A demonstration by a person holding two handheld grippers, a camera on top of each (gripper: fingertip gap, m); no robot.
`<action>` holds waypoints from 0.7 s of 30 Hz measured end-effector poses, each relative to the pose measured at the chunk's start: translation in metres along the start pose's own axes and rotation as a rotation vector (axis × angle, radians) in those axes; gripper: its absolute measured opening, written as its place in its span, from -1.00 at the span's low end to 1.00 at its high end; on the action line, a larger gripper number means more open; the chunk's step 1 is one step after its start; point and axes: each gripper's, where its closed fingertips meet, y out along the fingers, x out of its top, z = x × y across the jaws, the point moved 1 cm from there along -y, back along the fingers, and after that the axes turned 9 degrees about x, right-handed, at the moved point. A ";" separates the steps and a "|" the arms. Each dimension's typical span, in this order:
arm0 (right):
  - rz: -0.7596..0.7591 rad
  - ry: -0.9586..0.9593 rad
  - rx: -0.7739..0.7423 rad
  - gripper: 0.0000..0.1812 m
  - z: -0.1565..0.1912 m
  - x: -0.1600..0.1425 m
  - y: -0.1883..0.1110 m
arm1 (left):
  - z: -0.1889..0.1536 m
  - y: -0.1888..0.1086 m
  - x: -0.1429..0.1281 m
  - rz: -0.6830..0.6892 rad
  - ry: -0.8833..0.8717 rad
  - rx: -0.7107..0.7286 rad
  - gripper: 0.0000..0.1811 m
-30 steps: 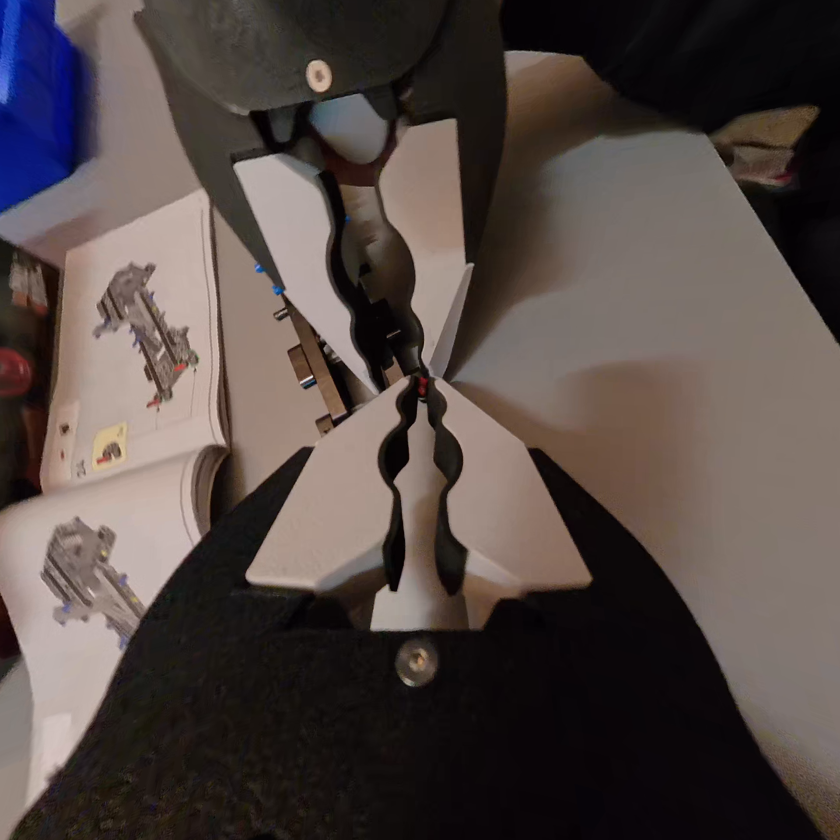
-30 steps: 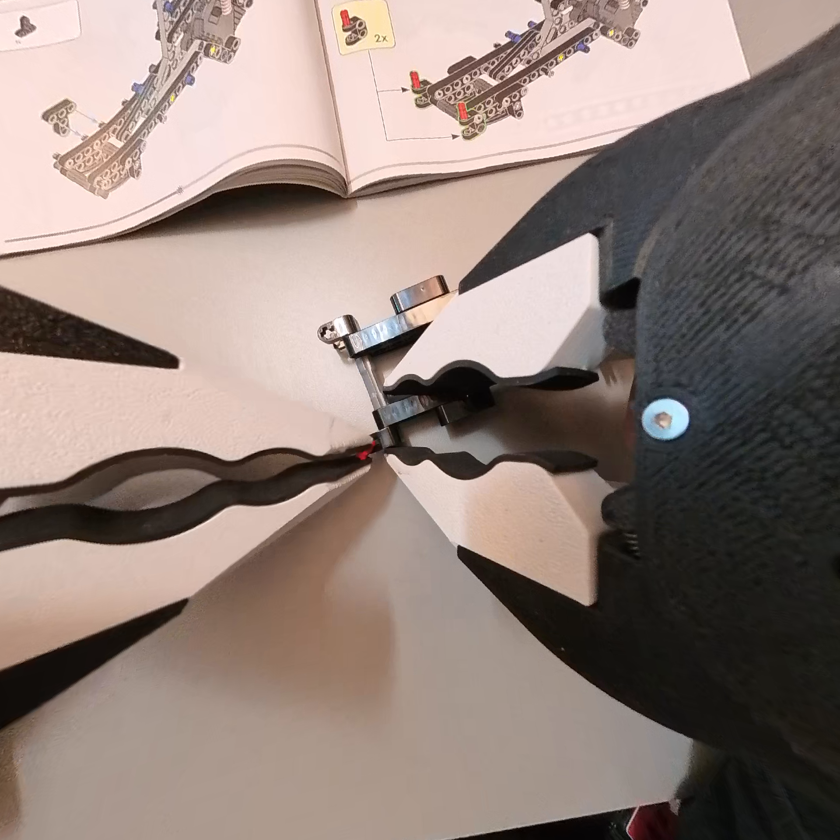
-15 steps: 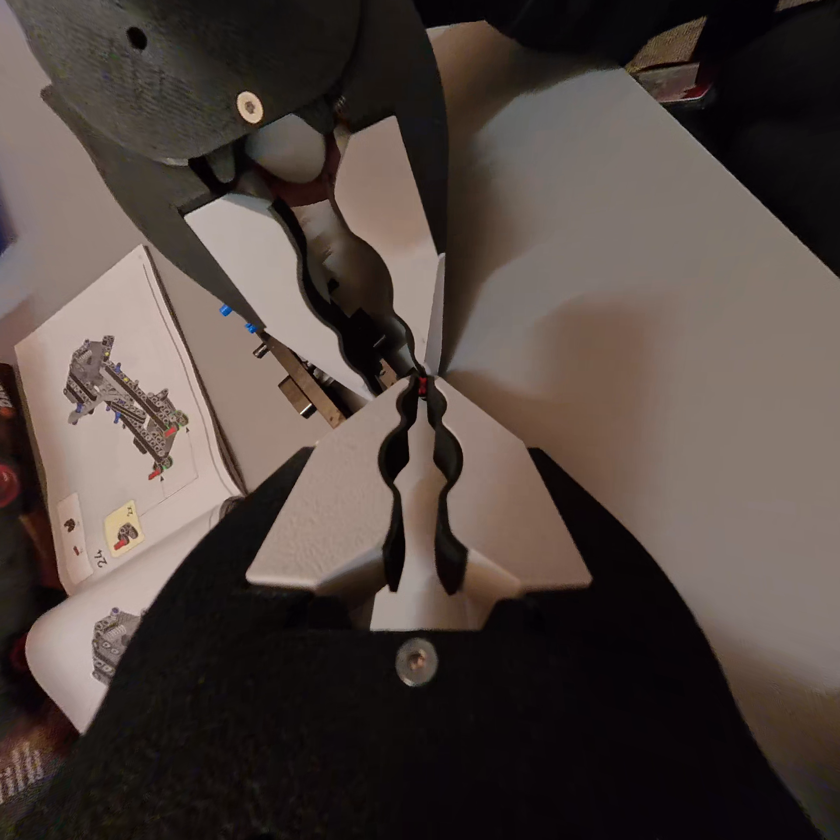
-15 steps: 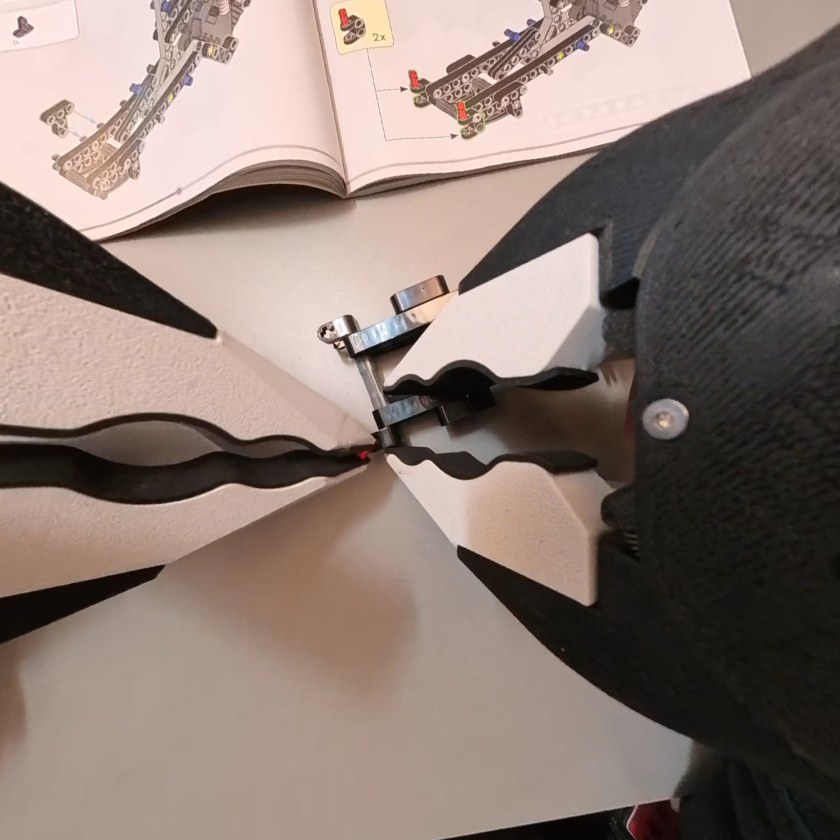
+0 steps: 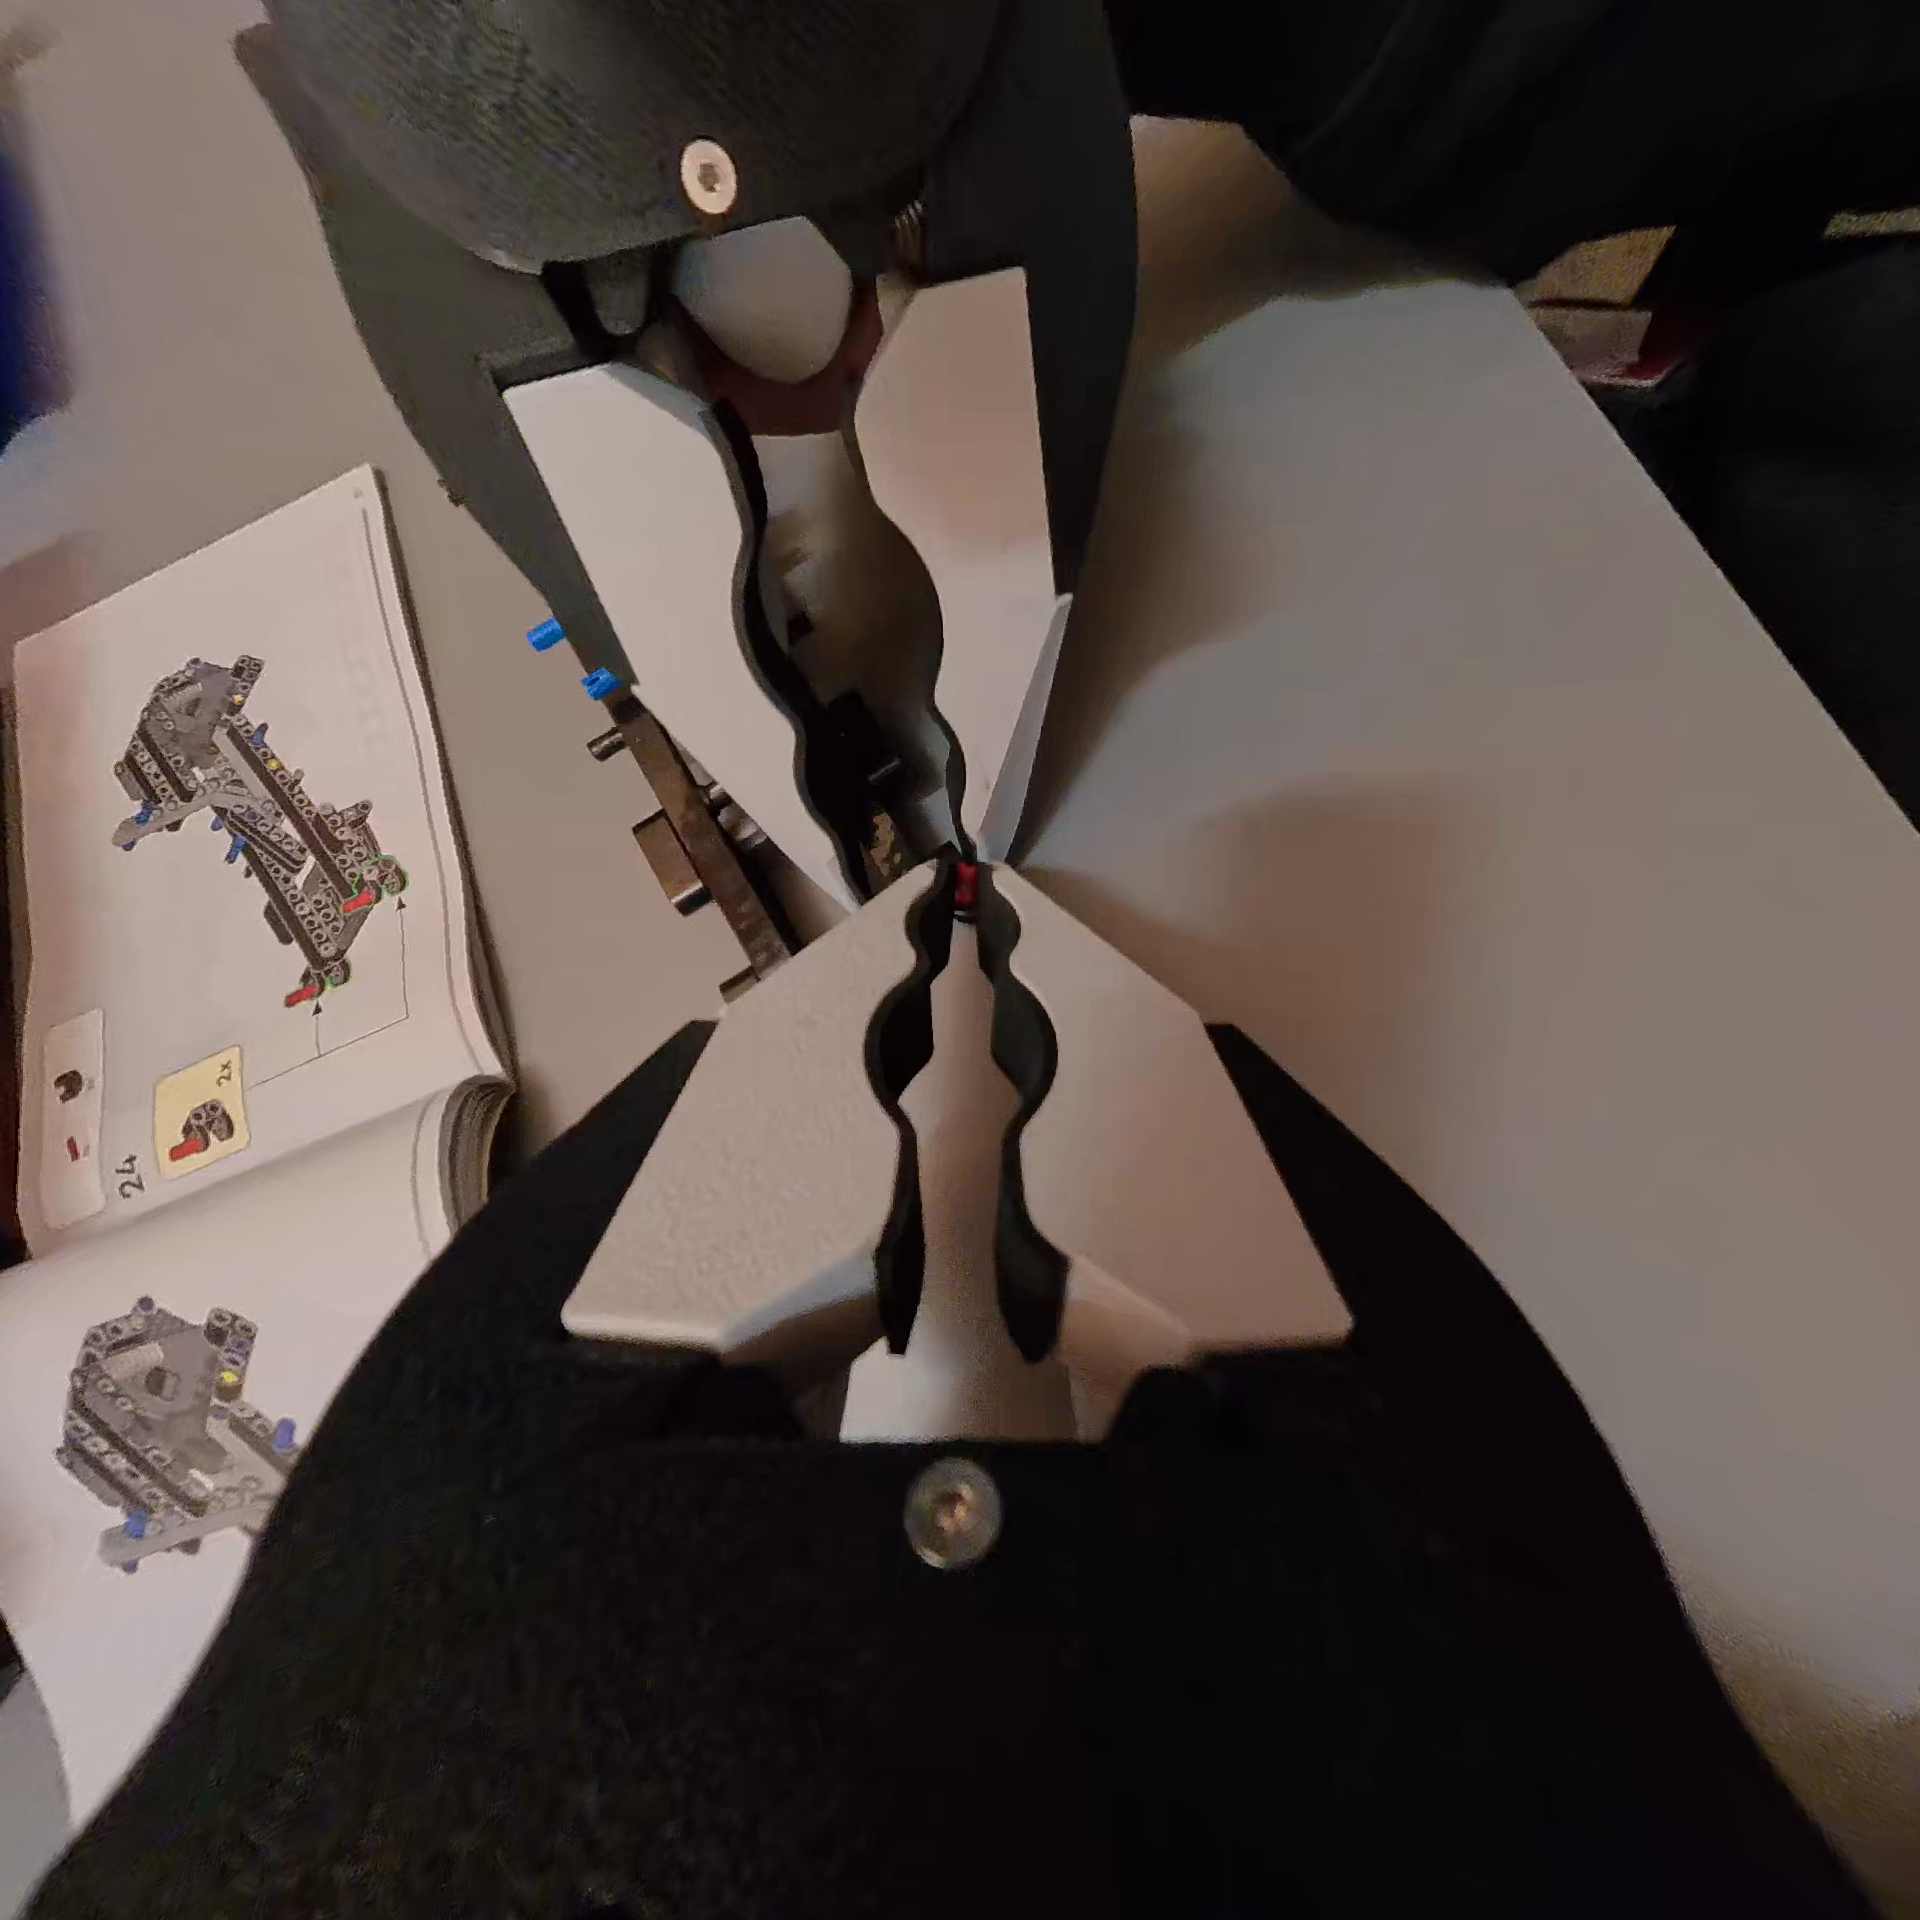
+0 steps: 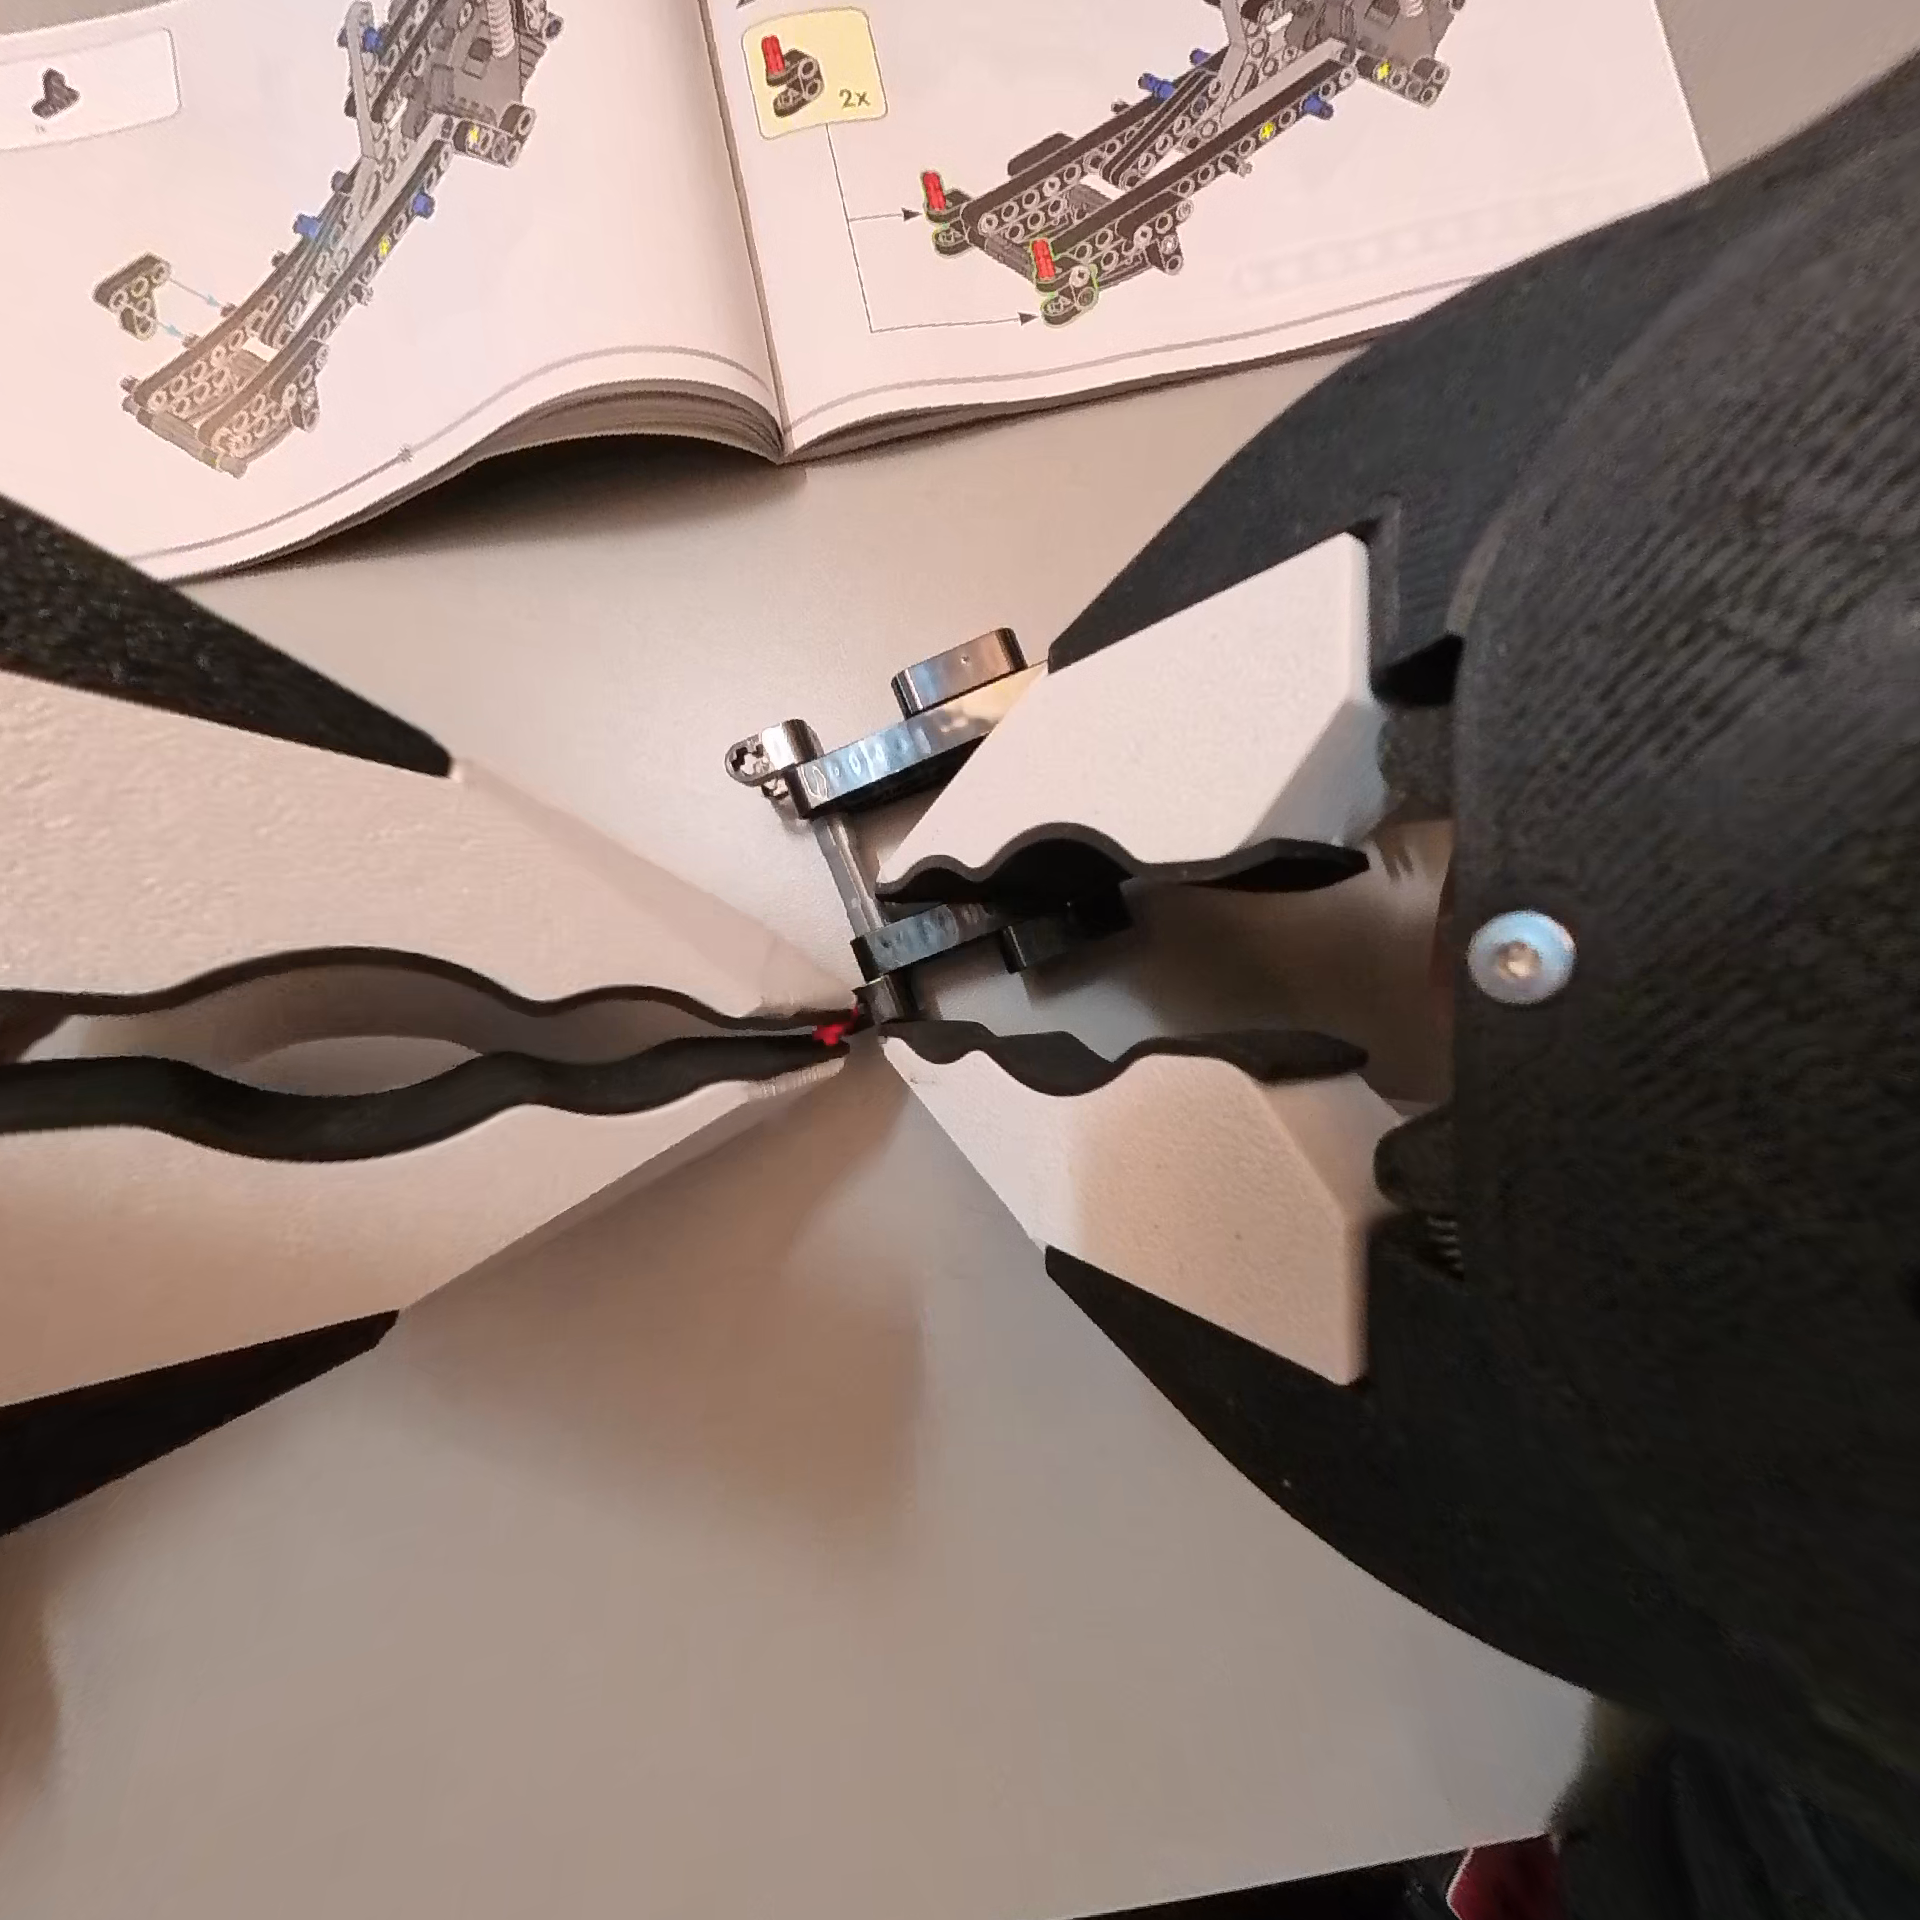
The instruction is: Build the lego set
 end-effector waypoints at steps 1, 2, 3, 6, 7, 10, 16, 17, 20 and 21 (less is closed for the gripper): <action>-0.004 0.003 0.001 -0.77 0.000 0.000 0.000 | 0.000 0.000 0.000 -0.016 -0.006 0.003 -0.98; -0.008 0.005 0.002 -0.77 0.000 0.000 0.000 | 0.000 0.000 0.000 -0.028 -0.013 0.003 -0.98; -0.011 0.005 0.002 -0.78 0.000 0.000 0.000 | 0.000 0.000 0.000 -0.036 -0.020 0.002 -0.98; -0.010 0.002 0.001 -0.77 0.000 0.000 0.000 | 0.000 0.000 0.000 -0.038 -0.030 -0.002 -0.98; -0.007 0.003 0.003 -0.77 0.000 0.000 0.000 | 0.000 0.000 0.000 -0.032 -0.028 -0.006 -0.98; 0.009 0.003 0.011 -0.77 0.000 0.000 0.000 | 0.000 0.000 -0.001 0.010 0.011 -0.034 -0.98; 0.006 0.000 0.013 -0.78 0.000 0.000 0.000 | 0.001 0.001 -0.001 0.064 0.208 -0.114 -0.99; 0.008 0.000 0.014 -0.78 0.000 0.000 0.000 | 0.001 0.001 -0.001 0.070 0.258 -0.121 -0.99; 0.007 -0.001 0.010 -0.78 0.000 0.000 0.000 | 0.000 0.002 -0.001 0.093 0.412 -0.133 -0.99; 0.006 0.000 0.009 -0.78 0.000 0.000 0.000 | 0.001 0.002 0.000 0.105 0.451 -0.136 -0.99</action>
